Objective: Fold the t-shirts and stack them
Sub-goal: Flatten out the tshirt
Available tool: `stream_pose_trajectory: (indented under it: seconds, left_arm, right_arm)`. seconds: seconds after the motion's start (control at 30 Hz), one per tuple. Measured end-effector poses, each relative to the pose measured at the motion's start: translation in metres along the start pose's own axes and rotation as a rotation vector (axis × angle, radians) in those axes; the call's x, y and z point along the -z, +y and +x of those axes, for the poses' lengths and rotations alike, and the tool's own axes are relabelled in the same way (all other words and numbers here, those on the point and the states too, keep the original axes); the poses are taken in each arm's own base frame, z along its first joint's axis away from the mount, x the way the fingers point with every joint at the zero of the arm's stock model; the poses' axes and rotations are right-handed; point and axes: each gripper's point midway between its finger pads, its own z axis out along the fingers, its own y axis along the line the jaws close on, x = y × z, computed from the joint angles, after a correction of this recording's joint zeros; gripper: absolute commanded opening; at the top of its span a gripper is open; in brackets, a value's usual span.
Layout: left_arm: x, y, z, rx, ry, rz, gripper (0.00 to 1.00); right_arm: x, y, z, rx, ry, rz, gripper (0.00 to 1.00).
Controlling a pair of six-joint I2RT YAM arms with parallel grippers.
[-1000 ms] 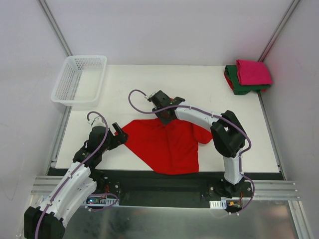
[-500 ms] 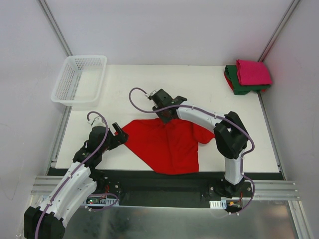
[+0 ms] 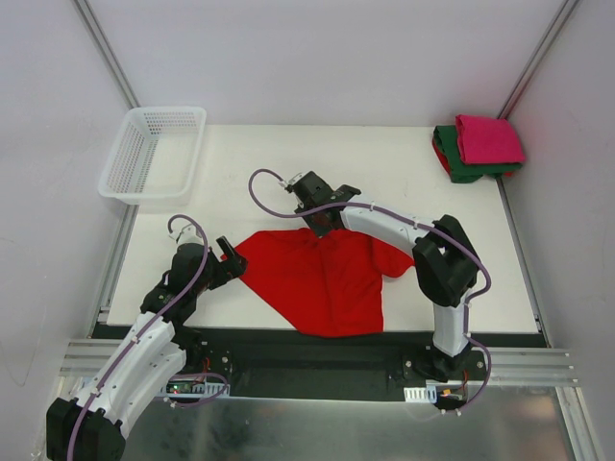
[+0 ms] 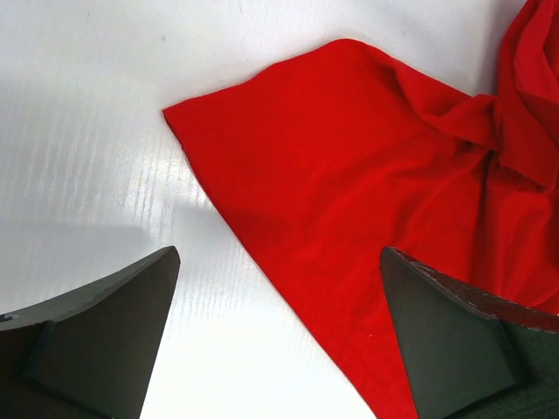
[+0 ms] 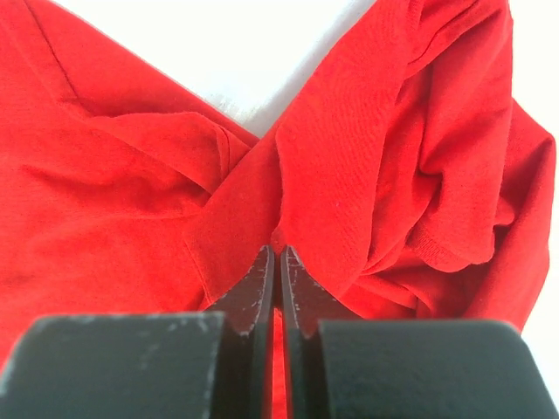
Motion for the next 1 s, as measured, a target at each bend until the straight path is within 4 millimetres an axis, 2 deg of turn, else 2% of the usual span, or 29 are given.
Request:
stream_pose_trajectory:
  seconds: [0.27, 0.53, 0.77, 1.0]
  left_arm:
    - [-0.003, 0.005, 0.003, -0.001, 0.014, -0.026, 0.99]
    - [-0.022, 0.020, 0.008, -0.019, 0.061, -0.129, 0.99]
    - [-0.050, 0.018, -0.012, -0.010, 0.057, -0.169, 0.99]
    - [-0.063, 0.021, -0.026, 0.006, 0.030, -0.179, 0.90]
  right_arm:
    - [0.002, -0.001, -0.001, -0.001, -0.006, 0.005, 0.01]
    - [0.009, -0.003, -0.001, -0.005, -0.018, 0.007, 0.01]
    - [0.006, -0.005, 0.011, 0.002, 0.008, 0.016, 0.01]
    - [0.012, -0.011, 0.014, -0.008, 0.000, 0.020, 0.01]
